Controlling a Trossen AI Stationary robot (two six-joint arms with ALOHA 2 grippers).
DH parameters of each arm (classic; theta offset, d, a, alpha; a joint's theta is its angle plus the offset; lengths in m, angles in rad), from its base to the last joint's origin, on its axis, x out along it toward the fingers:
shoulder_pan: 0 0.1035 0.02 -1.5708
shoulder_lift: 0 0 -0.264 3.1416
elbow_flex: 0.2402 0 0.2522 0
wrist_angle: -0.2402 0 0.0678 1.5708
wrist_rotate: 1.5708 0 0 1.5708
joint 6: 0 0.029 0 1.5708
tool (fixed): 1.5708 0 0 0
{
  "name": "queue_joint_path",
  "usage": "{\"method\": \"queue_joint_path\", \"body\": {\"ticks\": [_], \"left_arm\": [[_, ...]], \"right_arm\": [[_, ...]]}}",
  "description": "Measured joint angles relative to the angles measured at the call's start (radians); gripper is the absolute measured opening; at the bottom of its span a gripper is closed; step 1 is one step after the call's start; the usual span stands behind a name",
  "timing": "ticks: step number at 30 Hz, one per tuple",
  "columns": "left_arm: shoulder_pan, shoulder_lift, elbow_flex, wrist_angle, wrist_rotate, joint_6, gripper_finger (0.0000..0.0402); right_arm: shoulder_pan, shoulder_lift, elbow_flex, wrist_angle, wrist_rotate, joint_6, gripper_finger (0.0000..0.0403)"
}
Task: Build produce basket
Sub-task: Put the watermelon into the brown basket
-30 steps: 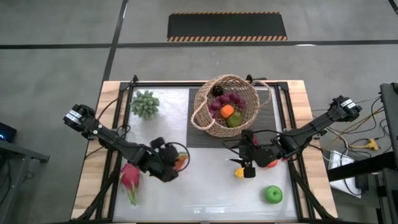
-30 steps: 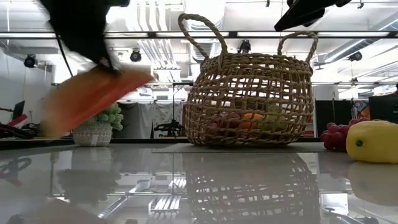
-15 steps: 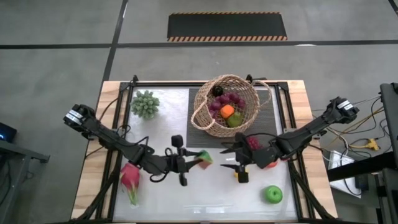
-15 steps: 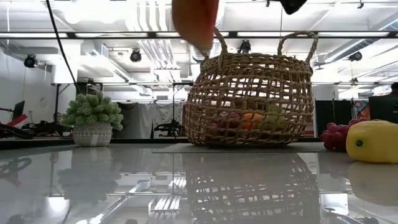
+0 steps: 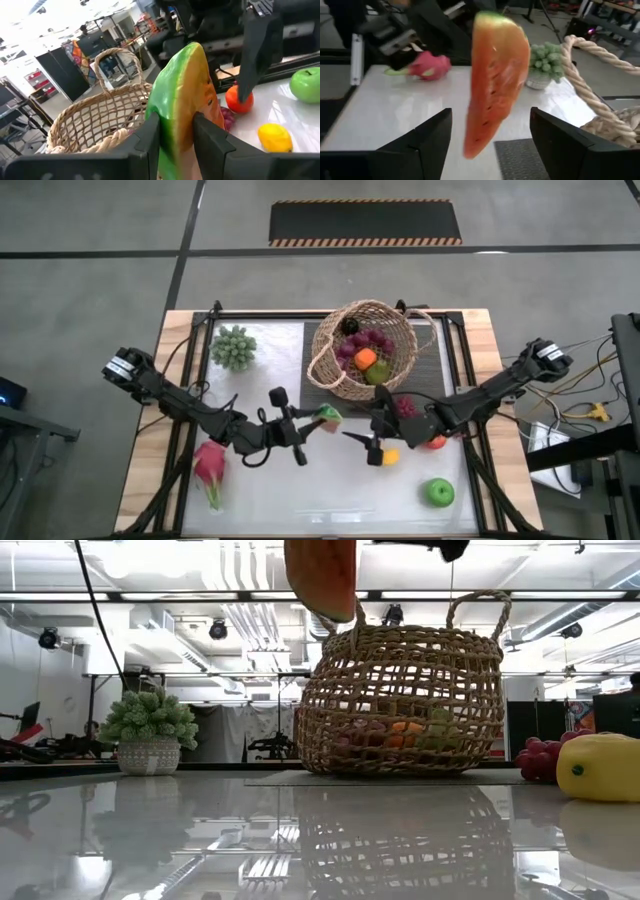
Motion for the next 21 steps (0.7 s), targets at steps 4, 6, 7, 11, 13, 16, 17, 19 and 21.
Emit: {"method": "queue_joint_path", "body": {"ticks": [4,6,7,11,13,16,17,19,21], "left_arm": [[0.008,0.000,0.000,0.018,0.000,0.000,0.0075],[0.017,0.000,0.000,0.041,0.003,0.001,0.0075],[0.022,0.000,0.000,0.059,0.002,-0.001,0.0075],[0.046,0.000,0.001,0.096,0.003,-0.031,0.0075],[0.048,0.000,0.001,0.095,0.003,-0.037,0.0078],[0.046,0.000,0.001,0.099,0.004,-0.051,0.0092],[0.046,0.000,0.001,0.101,0.004,-0.053,0.0098],[0.046,0.000,0.001,0.107,0.007,-0.052,0.0112],[0.045,0.000,0.001,0.109,0.007,-0.052,0.0127]], "right_arm": [[-0.025,0.026,0.000,0.039,-0.001,-0.036,0.0268],[-0.035,0.040,0.004,0.055,-0.002,-0.057,0.0271],[-0.042,0.050,0.010,0.071,-0.002,-0.065,0.0271],[-0.064,0.093,0.038,0.117,-0.005,-0.119,0.0262],[-0.072,0.112,0.051,0.112,0.013,-0.128,0.0246],[-0.079,0.130,0.070,0.109,0.018,-0.159,0.0195],[-0.079,0.132,0.073,0.106,0.017,-0.170,0.0171],[-0.079,0.136,0.077,0.106,0.024,-0.177,0.0119],[-0.080,0.135,0.077,0.096,0.025,-0.186,0.0068]]}}
